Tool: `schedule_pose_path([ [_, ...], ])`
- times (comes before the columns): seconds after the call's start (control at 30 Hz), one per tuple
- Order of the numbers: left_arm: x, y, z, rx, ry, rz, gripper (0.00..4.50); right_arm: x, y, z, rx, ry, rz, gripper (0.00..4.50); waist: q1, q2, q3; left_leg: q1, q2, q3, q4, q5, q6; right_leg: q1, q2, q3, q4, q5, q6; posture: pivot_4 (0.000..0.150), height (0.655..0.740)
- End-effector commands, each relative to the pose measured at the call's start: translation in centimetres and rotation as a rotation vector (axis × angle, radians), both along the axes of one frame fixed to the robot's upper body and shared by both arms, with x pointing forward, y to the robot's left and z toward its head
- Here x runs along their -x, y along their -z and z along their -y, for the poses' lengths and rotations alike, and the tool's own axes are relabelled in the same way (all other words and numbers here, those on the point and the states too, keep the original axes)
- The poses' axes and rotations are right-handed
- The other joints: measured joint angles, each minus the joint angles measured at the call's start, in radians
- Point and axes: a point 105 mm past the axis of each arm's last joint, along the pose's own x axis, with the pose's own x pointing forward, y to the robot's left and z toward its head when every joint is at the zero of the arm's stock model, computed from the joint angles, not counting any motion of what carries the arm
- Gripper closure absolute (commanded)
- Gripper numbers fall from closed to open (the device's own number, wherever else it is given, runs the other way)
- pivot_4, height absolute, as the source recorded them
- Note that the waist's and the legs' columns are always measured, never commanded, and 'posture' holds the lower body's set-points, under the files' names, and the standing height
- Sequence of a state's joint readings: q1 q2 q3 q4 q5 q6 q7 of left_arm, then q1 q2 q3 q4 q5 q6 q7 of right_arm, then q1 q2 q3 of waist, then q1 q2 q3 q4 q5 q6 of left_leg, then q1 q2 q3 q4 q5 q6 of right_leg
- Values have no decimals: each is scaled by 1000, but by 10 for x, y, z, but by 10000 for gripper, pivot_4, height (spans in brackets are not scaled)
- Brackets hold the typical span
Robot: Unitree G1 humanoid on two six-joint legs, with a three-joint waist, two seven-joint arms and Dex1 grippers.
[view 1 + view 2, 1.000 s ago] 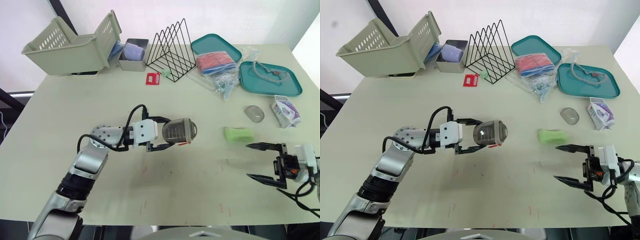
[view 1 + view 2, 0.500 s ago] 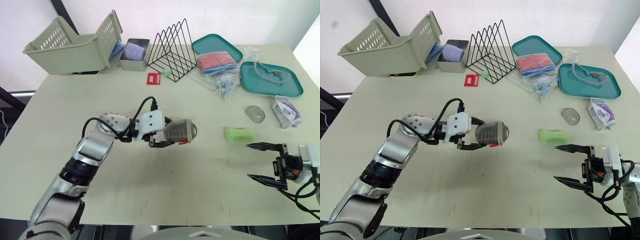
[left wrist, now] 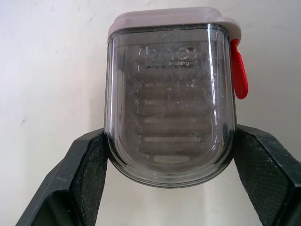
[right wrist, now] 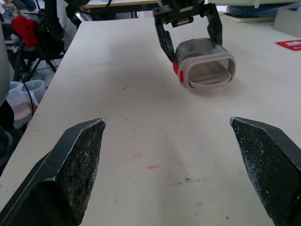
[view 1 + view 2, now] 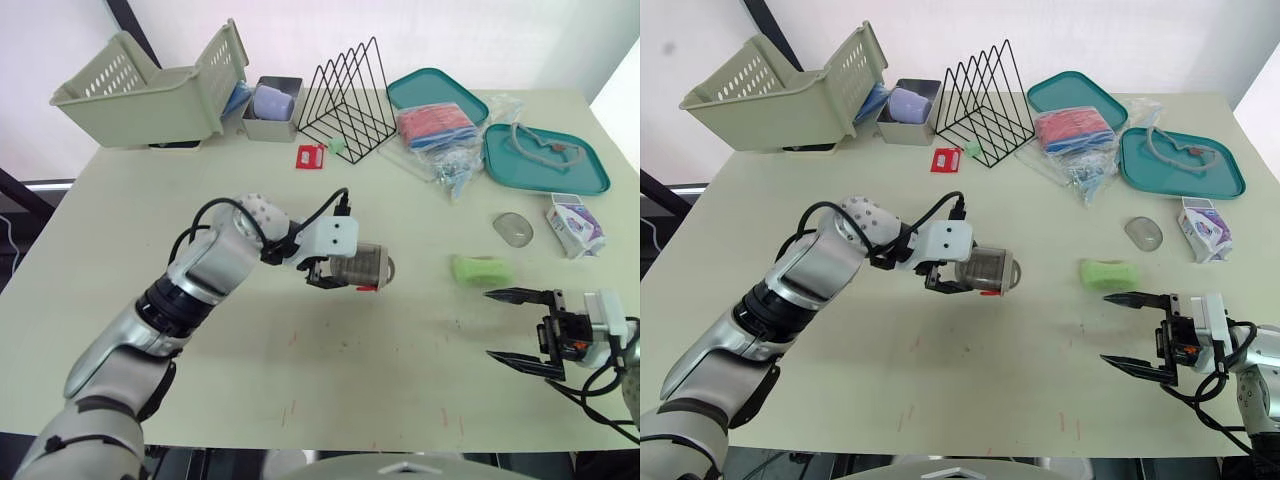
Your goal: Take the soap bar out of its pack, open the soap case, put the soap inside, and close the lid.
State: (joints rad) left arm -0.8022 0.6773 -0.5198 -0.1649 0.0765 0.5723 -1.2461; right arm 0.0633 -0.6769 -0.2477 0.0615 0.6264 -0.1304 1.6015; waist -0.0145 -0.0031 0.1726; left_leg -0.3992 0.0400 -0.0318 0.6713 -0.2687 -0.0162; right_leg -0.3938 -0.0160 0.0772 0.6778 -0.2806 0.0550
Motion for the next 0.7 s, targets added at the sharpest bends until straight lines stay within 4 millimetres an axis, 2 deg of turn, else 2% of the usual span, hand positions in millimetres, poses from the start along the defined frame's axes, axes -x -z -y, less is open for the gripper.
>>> schedule_pose_path([
  [0.03,0,-16,18,47,4,-4,10589,2,-2,1,-1,-5,14,584,3,0,0,0,0,0,0,0,0,0,0,0,0,0,0,1500,7400],
  [0.2,-4,-14,27,32,1,-5,10589,2,-1,-1,-5,-7,12,584,-4,0,0,0,0,0,0,0,0,0,0,0,0,0,0,1500,7400],
  [0.37,-12,-11,23,-17,-19,6,10589,1,0,-1,-11,3,7,584,-1,0,0,0,0,0,1,0,0,0,0,0,1,0,0,1500,7400],
  [0.7,-14,-18,29,-63,-18,13,10589,2,5,-2,-6,19,7,584,0,0,0,0,0,0,1,0,0,0,0,0,0,0,0,1500,7400],
])
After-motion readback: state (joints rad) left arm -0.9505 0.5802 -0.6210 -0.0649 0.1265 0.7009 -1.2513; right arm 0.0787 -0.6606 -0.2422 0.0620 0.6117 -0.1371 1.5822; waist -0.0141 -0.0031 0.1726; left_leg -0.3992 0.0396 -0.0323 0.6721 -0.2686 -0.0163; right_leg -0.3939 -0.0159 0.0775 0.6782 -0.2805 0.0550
